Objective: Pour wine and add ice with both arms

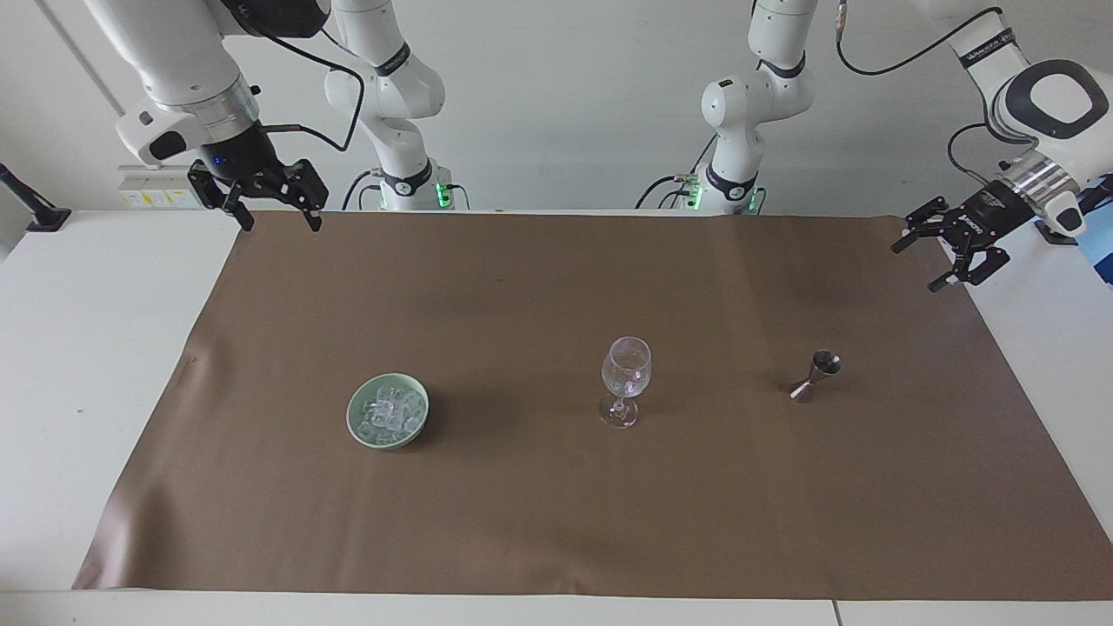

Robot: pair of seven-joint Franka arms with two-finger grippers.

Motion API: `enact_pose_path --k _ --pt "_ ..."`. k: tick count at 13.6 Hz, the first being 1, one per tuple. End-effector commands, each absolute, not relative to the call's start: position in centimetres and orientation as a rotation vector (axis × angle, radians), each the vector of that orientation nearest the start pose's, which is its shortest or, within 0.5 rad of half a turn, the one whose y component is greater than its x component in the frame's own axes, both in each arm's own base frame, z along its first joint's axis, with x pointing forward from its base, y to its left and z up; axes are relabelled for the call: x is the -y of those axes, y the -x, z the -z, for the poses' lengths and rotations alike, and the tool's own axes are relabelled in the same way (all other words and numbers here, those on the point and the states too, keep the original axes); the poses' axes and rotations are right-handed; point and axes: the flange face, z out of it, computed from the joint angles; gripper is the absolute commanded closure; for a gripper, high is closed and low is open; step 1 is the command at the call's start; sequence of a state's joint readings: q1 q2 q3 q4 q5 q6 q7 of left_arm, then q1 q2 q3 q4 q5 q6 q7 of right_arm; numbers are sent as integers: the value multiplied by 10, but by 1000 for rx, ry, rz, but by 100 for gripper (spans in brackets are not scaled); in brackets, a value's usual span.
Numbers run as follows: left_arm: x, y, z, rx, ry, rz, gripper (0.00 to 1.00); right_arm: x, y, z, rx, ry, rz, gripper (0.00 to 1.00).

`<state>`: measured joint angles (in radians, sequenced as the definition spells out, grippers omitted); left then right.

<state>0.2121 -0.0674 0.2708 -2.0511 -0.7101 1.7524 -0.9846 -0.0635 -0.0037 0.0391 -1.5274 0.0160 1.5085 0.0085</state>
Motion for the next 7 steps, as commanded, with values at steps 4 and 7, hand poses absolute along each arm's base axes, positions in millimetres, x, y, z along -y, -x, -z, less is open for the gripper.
enact_pose_path --k 4,7 --pt "-177 -474 -416 -1825 -1562 586 0 13 -542 -641 -48 3117 -23 0" --pt "-170 -473 -393 -1825 -1522 587 0 13 -542 -641 -51 3117 -23 0"
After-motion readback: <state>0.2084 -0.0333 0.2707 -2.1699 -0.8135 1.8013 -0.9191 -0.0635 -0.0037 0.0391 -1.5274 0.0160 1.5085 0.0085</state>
